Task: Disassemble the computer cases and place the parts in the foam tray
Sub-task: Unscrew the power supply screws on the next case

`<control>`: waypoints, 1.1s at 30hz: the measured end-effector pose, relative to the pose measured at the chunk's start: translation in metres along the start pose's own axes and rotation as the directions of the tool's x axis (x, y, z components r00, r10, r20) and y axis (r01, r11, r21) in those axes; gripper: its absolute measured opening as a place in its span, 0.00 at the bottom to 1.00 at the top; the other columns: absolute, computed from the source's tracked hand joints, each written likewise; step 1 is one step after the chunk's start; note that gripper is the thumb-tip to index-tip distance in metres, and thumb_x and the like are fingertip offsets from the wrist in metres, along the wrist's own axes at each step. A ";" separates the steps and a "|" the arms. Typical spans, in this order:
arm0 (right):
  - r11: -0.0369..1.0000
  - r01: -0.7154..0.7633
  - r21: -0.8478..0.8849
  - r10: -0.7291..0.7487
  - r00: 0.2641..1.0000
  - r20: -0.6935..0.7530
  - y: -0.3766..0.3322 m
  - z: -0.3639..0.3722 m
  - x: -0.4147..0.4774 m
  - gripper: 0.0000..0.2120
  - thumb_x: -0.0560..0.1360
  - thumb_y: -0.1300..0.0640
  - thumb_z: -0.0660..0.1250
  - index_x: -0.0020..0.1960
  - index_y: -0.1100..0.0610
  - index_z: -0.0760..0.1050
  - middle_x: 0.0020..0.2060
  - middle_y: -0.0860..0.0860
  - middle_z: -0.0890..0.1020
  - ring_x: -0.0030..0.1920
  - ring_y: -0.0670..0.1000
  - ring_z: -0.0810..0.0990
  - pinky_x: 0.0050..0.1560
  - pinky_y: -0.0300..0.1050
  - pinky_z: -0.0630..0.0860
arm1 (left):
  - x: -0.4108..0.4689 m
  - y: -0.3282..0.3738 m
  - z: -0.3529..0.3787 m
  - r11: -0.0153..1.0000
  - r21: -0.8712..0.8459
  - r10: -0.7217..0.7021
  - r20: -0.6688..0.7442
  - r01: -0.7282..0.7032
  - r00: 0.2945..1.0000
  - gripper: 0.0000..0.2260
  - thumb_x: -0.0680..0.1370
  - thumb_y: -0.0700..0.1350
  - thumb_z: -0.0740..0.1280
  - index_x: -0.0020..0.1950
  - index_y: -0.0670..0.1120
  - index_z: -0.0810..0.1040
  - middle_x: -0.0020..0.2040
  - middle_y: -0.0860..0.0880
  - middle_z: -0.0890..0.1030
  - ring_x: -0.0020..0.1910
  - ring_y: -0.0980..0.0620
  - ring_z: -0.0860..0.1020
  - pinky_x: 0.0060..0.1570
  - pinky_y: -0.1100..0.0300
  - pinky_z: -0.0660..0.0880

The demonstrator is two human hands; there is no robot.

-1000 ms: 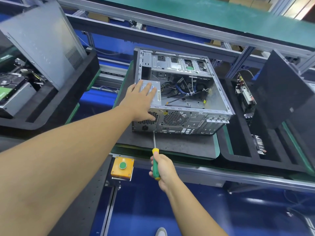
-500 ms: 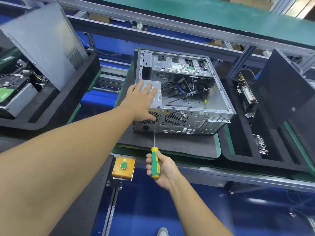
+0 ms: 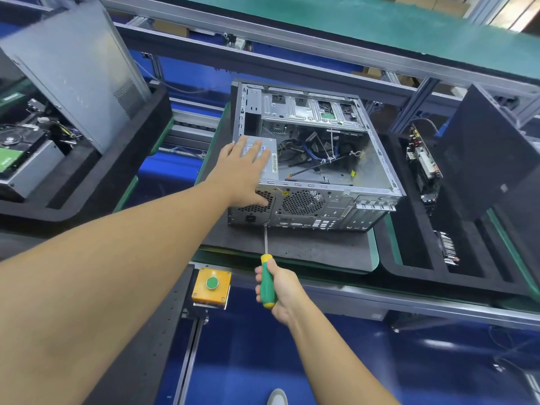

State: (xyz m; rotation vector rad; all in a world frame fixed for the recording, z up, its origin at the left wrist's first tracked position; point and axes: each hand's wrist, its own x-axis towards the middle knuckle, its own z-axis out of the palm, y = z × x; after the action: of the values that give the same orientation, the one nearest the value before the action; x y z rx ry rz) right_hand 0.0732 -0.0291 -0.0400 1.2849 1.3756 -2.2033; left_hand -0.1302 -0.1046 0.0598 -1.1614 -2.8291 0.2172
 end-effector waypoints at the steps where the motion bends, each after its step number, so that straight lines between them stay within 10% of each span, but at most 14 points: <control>1: 0.996 0.062 -0.066 -0.067 0.996 -0.064 0.002 -0.001 0.000 0.16 0.83 0.48 0.61 0.49 0.60 0.77 0.37 0.52 0.77 0.30 0.49 0.74 0.28 0.43 0.73 | 0.000 0.000 0.000 1.000 -0.002 0.000 0.002 0.000 1.000 0.52 0.70 0.75 0.63 0.82 0.48 0.44 0.82 0.45 0.47 0.80 0.38 0.44 0.77 0.43 0.48; 5: 0.974 0.137 -0.180 -0.163 0.977 -0.135 0.004 0.000 -0.001 0.11 0.81 0.50 0.66 0.50 0.57 0.70 0.45 0.53 0.76 0.35 0.50 0.79 0.33 0.45 0.82 | -0.001 0.001 -0.002 1.000 -0.001 -0.002 0.009 0.002 1.000 0.52 0.70 0.75 0.63 0.82 0.49 0.44 0.82 0.45 0.46 0.80 0.38 0.44 0.77 0.43 0.47; 11: 0.994 -0.095 0.046 0.089 0.989 0.114 -0.010 -0.004 -0.007 0.23 0.84 0.46 0.56 0.55 0.65 0.79 0.38 0.55 0.80 0.32 0.51 0.75 0.30 0.44 0.75 | -0.002 0.002 -0.004 1.000 -0.001 -0.002 0.016 0.002 1.000 0.52 0.71 0.75 0.63 0.82 0.48 0.43 0.82 0.45 0.45 0.80 0.38 0.43 0.77 0.43 0.47; 17: 0.971 0.152 -0.184 -0.159 0.987 -0.023 -0.001 -0.004 0.001 0.10 0.82 0.50 0.64 0.52 0.58 0.73 0.48 0.55 0.78 0.35 0.50 0.81 0.35 0.46 0.82 | -0.002 0.002 -0.004 1.000 -0.001 -0.006 0.014 0.006 1.000 0.52 0.70 0.75 0.63 0.82 0.48 0.44 0.82 0.45 0.45 0.80 0.38 0.43 0.77 0.43 0.47; 26: 0.997 -0.073 -0.029 0.076 0.987 0.142 -0.010 -0.011 0.001 0.21 0.83 0.48 0.56 0.58 0.64 0.77 0.40 0.57 0.84 0.30 0.51 0.77 0.31 0.44 0.76 | -0.002 0.001 -0.003 1.000 -0.007 -0.005 0.009 0.005 1.000 0.52 0.70 0.75 0.63 0.82 0.48 0.44 0.82 0.45 0.46 0.80 0.38 0.43 0.77 0.43 0.47; 33: 0.946 0.204 -0.253 -0.231 0.970 -0.078 0.006 -0.013 0.008 0.10 0.80 0.52 0.68 0.49 0.58 0.70 0.42 0.53 0.76 0.32 0.48 0.77 0.33 0.43 0.80 | -0.002 0.001 -0.002 1.000 -0.008 -0.002 0.001 0.002 1.000 0.52 0.70 0.75 0.63 0.82 0.48 0.44 0.82 0.45 0.46 0.80 0.38 0.43 0.77 0.43 0.47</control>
State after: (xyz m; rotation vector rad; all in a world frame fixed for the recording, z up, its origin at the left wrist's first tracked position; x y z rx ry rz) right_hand 0.0793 -0.0192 -0.0520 1.2277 1.8453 -2.0384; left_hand -0.1283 -0.1049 0.0611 -1.1606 -2.8347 0.2072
